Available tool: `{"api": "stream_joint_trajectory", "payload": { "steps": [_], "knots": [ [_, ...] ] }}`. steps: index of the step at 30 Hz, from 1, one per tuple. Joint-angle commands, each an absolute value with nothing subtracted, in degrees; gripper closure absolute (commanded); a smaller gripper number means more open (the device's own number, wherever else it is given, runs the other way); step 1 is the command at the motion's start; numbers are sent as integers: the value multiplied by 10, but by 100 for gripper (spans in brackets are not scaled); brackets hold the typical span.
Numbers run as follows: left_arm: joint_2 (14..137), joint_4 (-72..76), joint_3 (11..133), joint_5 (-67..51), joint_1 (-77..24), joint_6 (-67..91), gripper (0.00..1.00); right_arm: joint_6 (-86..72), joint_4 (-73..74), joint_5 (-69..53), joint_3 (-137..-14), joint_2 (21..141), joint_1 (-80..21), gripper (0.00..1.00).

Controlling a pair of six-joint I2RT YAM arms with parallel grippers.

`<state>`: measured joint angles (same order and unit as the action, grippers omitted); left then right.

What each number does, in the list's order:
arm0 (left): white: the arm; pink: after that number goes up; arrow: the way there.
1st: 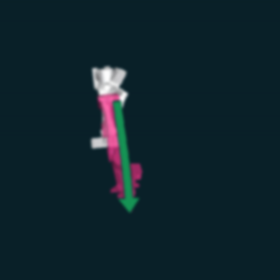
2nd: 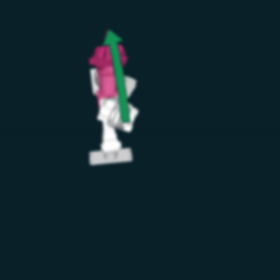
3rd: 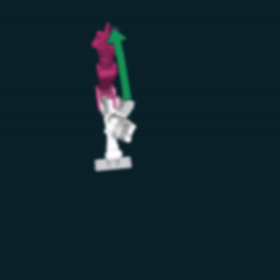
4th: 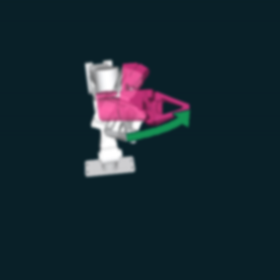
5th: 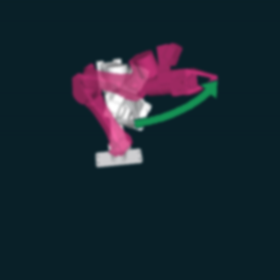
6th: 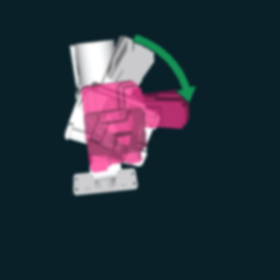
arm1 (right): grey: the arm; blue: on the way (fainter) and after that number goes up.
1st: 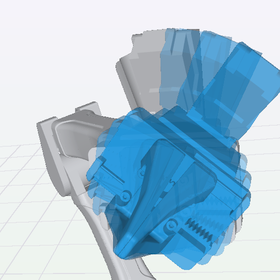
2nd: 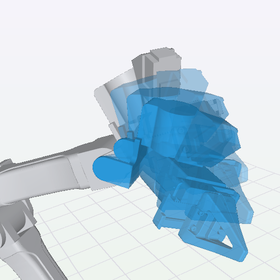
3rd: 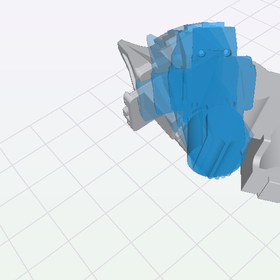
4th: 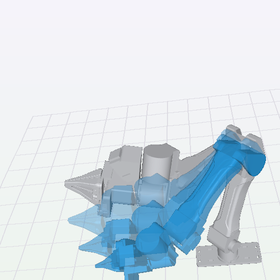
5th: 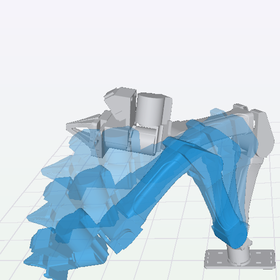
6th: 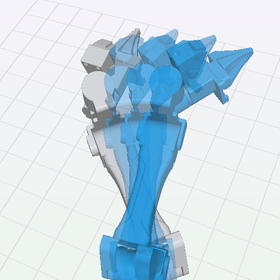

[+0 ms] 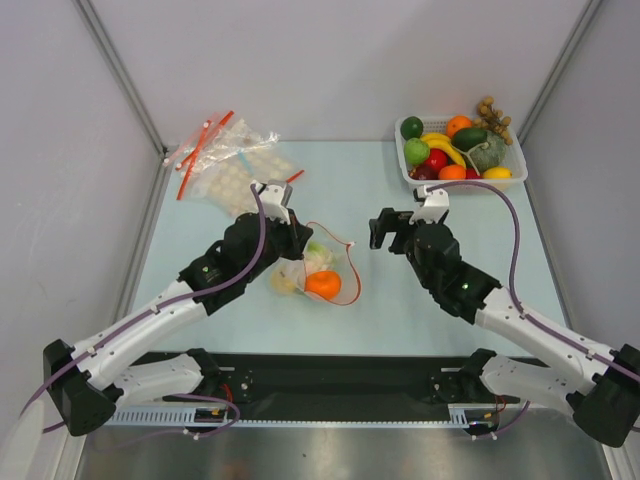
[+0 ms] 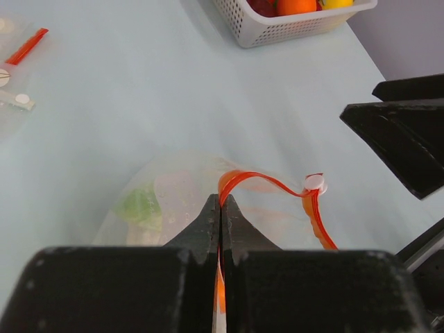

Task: Place the food in the zip-top bag and seal the zipper
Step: Pick up the fake fruit from the bin.

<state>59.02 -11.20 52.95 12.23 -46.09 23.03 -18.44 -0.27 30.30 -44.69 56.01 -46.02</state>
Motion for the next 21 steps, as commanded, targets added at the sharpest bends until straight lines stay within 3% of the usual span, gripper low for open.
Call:
{"api": "stream_joint_trajectory", "payload": {
  "steps": [1,6,15,21],
  "knots": [
    [579,-91,538,133,-458,233,100,-214,-7,270,-446,586,-422,0],
    [583,-91,537,136,-458,232,100,-248,-3,190,-444,620,-338,0],
    [593,-91,538,136,-458,231,100,-253,-2,171,-450,666,-316,0],
    [589,-89,537,134,-458,231,100,-253,-11,157,-437,618,-317,1]
  ]
}}
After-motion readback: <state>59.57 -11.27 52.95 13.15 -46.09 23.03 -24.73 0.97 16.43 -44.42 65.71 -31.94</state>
